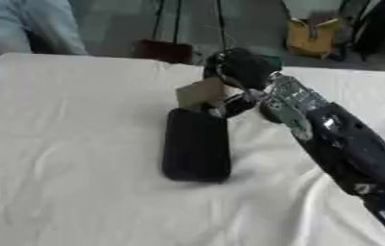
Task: Pick up objects on the table and place them in the box.
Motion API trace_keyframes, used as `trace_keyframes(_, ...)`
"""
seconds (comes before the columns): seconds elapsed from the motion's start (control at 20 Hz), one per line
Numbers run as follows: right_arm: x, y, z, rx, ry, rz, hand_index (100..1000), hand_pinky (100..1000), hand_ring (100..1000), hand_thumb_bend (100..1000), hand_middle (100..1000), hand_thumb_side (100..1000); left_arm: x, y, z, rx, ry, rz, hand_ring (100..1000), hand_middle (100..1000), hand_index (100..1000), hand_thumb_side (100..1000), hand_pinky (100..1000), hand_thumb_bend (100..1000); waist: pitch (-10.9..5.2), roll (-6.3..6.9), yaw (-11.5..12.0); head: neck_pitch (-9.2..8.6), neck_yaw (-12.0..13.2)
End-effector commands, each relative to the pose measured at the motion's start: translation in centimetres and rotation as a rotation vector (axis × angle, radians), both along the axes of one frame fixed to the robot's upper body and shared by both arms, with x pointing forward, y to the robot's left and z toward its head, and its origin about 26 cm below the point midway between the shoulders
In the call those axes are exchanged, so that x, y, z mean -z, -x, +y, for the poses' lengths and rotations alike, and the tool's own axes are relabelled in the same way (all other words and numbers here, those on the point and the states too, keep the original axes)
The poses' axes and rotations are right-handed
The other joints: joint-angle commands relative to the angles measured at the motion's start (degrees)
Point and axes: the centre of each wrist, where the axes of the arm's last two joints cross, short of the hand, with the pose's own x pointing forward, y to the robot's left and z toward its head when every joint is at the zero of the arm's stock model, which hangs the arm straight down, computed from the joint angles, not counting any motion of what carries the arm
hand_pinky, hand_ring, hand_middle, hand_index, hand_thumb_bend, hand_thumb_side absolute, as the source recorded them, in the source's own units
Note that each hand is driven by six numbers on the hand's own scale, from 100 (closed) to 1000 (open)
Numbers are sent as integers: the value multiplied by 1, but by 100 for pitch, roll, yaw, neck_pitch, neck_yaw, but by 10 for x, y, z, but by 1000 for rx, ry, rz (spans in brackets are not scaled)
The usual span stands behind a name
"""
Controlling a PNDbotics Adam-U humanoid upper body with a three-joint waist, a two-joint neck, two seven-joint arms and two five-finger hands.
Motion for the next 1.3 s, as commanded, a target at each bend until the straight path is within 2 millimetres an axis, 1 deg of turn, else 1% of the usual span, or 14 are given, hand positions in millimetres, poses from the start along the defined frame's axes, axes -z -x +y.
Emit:
trace_keyframes(0.05, 4, 0, 4, -32, 7, -21, 552, 580, 569, 273, 518, 411, -8, 3, -1, 3, -4, -34, 714, 757, 887, 986, 646, 189, -68, 24, -16, 10, -23)
trace_keyframes(0.25, 17, 0, 9, -61, 10, 1, 553, 578, 568, 278, 518, 414, -8, 3, 0, 2, -4, -34, 714, 757, 886, 987, 646, 189, -68, 21, -30, 25, -17)
trace_keyframes(0.35, 26, 1, 14, -83, 17, 31, 584, 601, 589, 339, 541, 442, -8, 3, 0, 2, -6, -33, 714, 757, 887, 987, 647, 190, -68, 11, -42, 38, -13)
trace_keyframes(0.4, 30, 2, 16, -97, 27, 49, 584, 601, 589, 339, 541, 442, -8, 3, -1, 3, -6, -32, 714, 757, 887, 987, 647, 190, -69, 9, -48, 41, -7)
trace_keyframes(0.45, 33, 3, 17, -108, 35, 65, 659, 645, 638, 380, 604, 474, -8, 3, -1, 4, -7, -33, 714, 757, 887, 988, 648, 190, -66, 3, -46, 41, -8)
trace_keyframes(0.5, 40, 4, 18, -119, 54, 94, 659, 645, 638, 380, 604, 474, -8, 3, -1, 6, -9, -34, 714, 757, 887, 988, 648, 190, -65, -4, -37, 43, -15)
trace_keyframes(0.55, 47, 6, 18, -131, 79, 124, 776, 739, 746, 405, 718, 523, -8, 3, -1, 8, -11, -34, 714, 757, 887, 989, 648, 190, -61, -12, -30, 44, -21)
trace_keyframes(0.7, 81, 13, 13, -152, 184, 249, 822, 767, 773, 439, 754, 559, -9, 3, -2, 13, -15, -35, 715, 757, 887, 989, 648, 190, -62, -28, -3, 58, -47)
trace_keyframes(0.75, 89, 15, 14, -168, 209, 284, 884, 799, 801, 516, 806, 611, -8, 3, -1, 13, -15, -35, 715, 757, 887, 989, 648, 190, -64, -30, -12, 63, -35)
trace_keyframes(0.8, 94, 18, 15, -186, 230, 313, 884, 799, 801, 516, 806, 611, -8, 3, -1, 12, -16, -34, 715, 757, 887, 989, 648, 190, -67, -32, -22, 67, -22)
trace_keyframes(0.85, 98, 20, 16, -207, 250, 337, 920, 825, 823, 597, 850, 615, -8, 3, -1, 11, -16, -34, 715, 758, 888, 989, 649, 190, -69, -33, -32, 71, -13)
trace_keyframes(0.9, 101, 23, 16, -228, 272, 359, 920, 825, 823, 597, 850, 615, -8, 3, -1, 10, -17, -34, 715, 758, 888, 989, 649, 190, -71, -34, -42, 74, -5)
trace_keyframes(1.05, 105, 31, 12, -283, 327, 416, 956, 844, 845, 707, 900, 619, -8, 3, 1, 5, -20, -34, 716, 758, 888, 989, 649, 190, -85, -39, -76, 97, 28)
trace_keyframes(1.3, 91, 35, -3, -332, 361, 455, 966, 842, 849, 737, 921, 618, -8, 3, 3, 0, -24, -31, 716, 758, 888, 989, 649, 191, -106, -67, -138, 122, 65)
